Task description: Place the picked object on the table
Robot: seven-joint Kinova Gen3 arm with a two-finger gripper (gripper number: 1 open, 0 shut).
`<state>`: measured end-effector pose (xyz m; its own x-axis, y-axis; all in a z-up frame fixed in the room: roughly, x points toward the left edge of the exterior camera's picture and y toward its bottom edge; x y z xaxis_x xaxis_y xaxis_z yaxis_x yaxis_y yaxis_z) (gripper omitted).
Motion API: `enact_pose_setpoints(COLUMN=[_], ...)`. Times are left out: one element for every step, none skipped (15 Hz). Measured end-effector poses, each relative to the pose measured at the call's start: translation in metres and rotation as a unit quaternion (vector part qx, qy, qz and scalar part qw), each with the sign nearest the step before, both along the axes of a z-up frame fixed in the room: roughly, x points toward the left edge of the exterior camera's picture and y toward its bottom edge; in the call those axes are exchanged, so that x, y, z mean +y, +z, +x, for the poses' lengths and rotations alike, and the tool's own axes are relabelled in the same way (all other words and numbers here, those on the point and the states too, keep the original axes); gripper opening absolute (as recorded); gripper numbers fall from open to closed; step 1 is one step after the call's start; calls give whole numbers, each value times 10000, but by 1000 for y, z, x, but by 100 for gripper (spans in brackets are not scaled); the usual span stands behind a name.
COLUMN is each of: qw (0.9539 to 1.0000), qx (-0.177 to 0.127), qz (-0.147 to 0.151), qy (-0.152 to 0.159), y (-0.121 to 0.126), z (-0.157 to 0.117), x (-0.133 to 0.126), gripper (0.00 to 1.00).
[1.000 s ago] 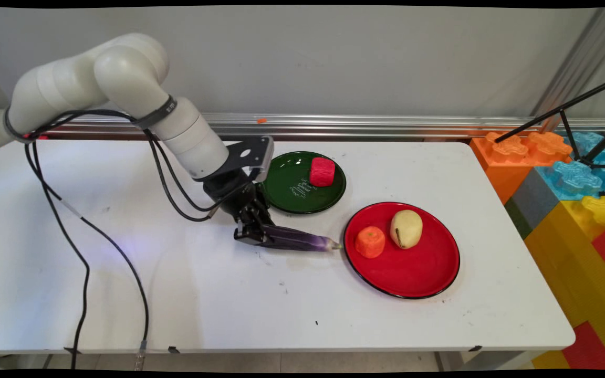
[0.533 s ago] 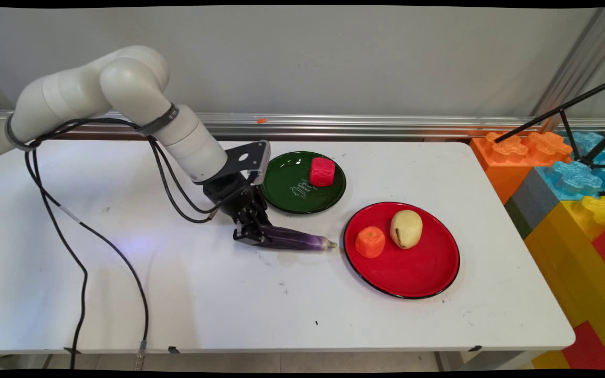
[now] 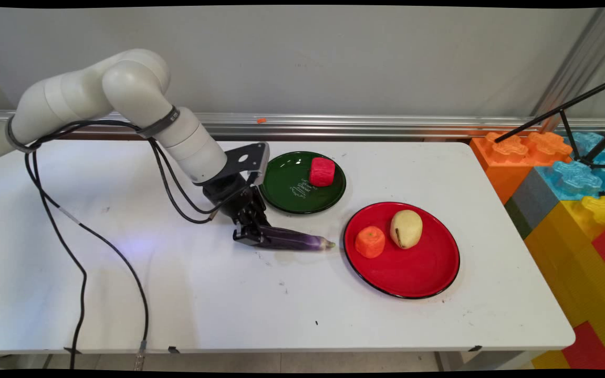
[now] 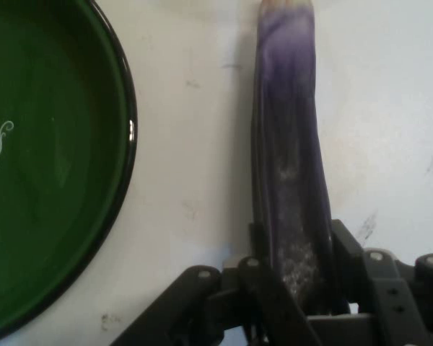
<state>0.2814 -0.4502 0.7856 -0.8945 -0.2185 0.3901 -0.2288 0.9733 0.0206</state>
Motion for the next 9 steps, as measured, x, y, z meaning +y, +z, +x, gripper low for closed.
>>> enact_pose_setpoints(qw=[10000, 10000, 10000, 10000, 10000, 10000, 10000, 10000, 10000], qx=[-3, -6, -6, -2, 4, 8, 11, 15, 24], qz=[6, 10, 14, 16, 17, 21, 26, 30, 32], qy=[-3, -14, -23, -38, -44, -48, -44, -37, -26], y=[-1, -1, -1, -1, -1, -1, 0, 0, 1], z=[0, 0, 1, 0, 0, 0, -1, -1, -2], x=[0, 0, 0, 0, 0, 0, 0, 1, 1], gripper=[0, 0, 100, 100, 100, 100, 100, 100, 100])
